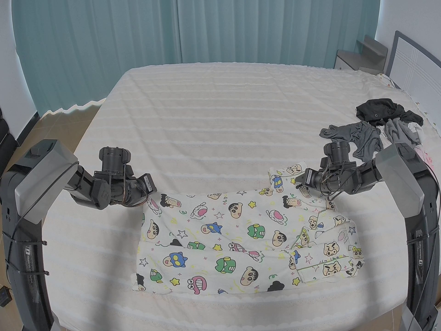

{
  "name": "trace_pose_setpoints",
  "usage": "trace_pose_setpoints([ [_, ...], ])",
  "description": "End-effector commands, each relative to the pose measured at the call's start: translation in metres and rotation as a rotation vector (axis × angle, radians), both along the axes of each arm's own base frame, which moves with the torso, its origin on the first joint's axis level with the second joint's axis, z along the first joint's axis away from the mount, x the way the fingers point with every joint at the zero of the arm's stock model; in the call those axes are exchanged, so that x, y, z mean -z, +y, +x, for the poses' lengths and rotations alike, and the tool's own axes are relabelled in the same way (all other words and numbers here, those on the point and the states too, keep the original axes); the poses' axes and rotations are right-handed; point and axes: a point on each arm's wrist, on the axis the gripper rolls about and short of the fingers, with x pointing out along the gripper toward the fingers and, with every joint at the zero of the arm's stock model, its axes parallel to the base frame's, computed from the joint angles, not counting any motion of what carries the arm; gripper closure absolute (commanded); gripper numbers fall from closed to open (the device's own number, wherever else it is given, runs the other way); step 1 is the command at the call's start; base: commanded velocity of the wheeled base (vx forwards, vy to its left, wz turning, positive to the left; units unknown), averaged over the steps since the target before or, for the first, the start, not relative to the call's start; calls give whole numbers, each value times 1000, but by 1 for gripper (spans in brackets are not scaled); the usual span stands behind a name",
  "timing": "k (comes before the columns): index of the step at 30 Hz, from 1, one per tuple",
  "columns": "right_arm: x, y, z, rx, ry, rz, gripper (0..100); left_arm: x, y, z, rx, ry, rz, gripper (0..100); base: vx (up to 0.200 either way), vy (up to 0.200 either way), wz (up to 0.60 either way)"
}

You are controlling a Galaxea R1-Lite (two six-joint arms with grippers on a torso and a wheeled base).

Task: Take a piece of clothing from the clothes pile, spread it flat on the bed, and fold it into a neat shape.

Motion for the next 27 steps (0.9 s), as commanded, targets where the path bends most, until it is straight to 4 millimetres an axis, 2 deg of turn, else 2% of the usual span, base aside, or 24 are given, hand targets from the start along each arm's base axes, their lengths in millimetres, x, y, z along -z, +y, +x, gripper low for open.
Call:
trace_pose_setpoints([
  [1, 3, 3, 3, -3, -5, 1, 100, -2, 0, -1, -1, -2, -1, 100, 0, 0, 0],
  [10, -10, -8, 0, 22, -30, 9, 100, -6, 2, -1, -38, -15, 27, 100, 0, 0, 0],
  [16, -24, -14, -4, 34, -109, 25, 100, -14, 3, -3, -47, -31, 30, 100, 0, 0, 0],
  [27, -34, -22, -7, 60, -172, 57, 100, -20, 3, -2, -81, -57, 48, 100, 0, 0, 0],
])
